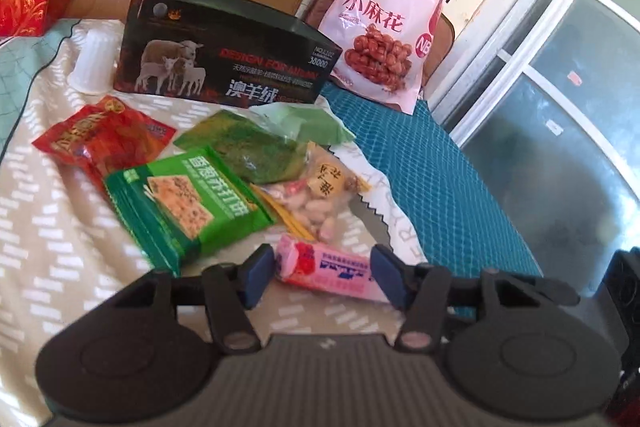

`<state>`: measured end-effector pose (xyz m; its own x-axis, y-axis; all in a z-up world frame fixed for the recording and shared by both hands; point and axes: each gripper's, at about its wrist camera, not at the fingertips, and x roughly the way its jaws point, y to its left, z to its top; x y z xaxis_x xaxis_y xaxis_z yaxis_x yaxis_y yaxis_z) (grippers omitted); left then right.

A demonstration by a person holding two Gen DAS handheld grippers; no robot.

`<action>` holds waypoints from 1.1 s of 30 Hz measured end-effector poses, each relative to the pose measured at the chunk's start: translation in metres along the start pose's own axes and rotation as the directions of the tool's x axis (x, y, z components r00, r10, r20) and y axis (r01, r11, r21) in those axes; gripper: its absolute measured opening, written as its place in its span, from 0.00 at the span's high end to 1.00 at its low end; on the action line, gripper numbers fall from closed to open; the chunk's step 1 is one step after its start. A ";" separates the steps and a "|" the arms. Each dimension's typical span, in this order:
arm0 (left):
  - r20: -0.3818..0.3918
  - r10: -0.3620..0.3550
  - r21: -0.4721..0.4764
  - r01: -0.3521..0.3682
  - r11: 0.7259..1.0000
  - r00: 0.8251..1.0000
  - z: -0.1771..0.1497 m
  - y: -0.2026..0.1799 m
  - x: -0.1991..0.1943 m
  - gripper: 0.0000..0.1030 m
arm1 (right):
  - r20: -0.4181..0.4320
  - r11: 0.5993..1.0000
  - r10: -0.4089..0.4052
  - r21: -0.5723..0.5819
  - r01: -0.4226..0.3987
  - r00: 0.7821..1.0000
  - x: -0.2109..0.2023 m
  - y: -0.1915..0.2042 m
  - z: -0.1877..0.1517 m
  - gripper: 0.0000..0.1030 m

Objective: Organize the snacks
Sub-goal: 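Grasp the pink VIVA stick with the left tool, drop it into the box, then grasp the clear peanut bag with the left tool, drop it into the box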

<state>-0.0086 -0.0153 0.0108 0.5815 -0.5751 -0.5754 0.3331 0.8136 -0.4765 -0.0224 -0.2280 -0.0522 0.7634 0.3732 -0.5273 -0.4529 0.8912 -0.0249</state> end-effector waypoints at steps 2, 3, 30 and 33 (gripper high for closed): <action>0.000 0.013 -0.009 -0.013 1.000 1.000 0.001 -0.002 -0.005 0.51 | 0.014 0.999 -0.034 -0.031 0.034 0.999 0.002 0.007 0.005 0.70; 0.010 0.010 -0.020 -0.010 1.000 1.000 0.003 -0.002 -0.010 0.51 | 0.032 0.998 -0.039 -0.040 0.040 0.999 0.001 0.009 0.010 0.71; 0.343 0.172 -0.208 -0.104 0.973 0.923 0.156 0.074 -0.017 0.44 | 0.219 0.996 -0.071 0.065 0.058 0.973 0.130 -0.041 0.165 0.56; 0.382 0.137 -0.238 -0.046 0.970 0.914 0.131 0.080 -0.051 0.44 | 0.247 0.984 -0.063 0.174 0.019 0.967 0.102 -0.061 0.150 0.56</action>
<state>0.0856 0.0905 0.0897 0.8606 -0.3818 -0.3371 0.1200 0.7952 -0.5943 0.1518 -0.2055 0.0233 0.8803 0.3685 -0.2988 -0.3507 0.9296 0.1133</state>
